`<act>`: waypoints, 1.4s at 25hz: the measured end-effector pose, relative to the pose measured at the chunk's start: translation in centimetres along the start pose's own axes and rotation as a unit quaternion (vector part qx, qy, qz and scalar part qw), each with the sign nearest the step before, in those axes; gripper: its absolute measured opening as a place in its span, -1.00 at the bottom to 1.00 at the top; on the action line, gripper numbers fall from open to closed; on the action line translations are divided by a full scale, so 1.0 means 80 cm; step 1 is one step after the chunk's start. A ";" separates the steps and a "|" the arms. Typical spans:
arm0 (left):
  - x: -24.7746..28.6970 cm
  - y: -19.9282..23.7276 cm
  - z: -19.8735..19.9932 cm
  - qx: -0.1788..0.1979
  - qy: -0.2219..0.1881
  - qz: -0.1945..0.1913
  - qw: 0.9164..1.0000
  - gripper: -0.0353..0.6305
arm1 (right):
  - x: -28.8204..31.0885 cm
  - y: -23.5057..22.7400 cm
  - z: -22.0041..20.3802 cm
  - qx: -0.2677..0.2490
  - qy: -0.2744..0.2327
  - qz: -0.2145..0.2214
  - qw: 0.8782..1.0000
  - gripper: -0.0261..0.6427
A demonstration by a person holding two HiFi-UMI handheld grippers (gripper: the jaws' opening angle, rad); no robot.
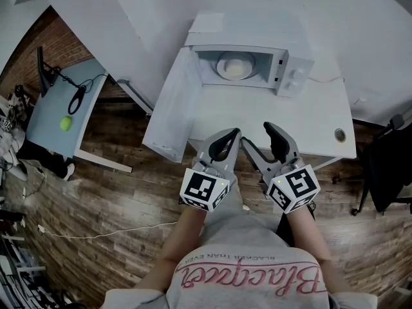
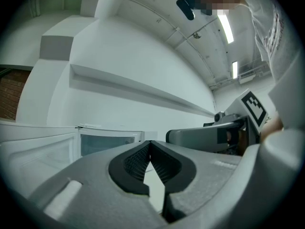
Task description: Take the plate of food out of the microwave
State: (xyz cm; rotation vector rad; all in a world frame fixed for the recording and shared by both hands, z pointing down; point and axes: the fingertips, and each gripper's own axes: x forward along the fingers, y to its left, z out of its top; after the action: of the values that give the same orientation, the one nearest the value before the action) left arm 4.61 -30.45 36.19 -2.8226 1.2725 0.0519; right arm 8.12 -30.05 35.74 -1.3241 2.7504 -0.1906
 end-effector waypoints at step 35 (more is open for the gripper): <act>0.167 0.200 -0.049 -0.051 0.025 0.035 0.998 -0.88 | 0.246 -0.192 -0.116 0.266 0.098 -0.119 0.952 -0.44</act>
State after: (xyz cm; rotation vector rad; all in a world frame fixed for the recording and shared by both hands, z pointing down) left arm 1.47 -51.23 39.02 -2.8806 1.4203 0.0497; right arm 6.55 -54.21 46.74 -1.5193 2.3955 -1.0455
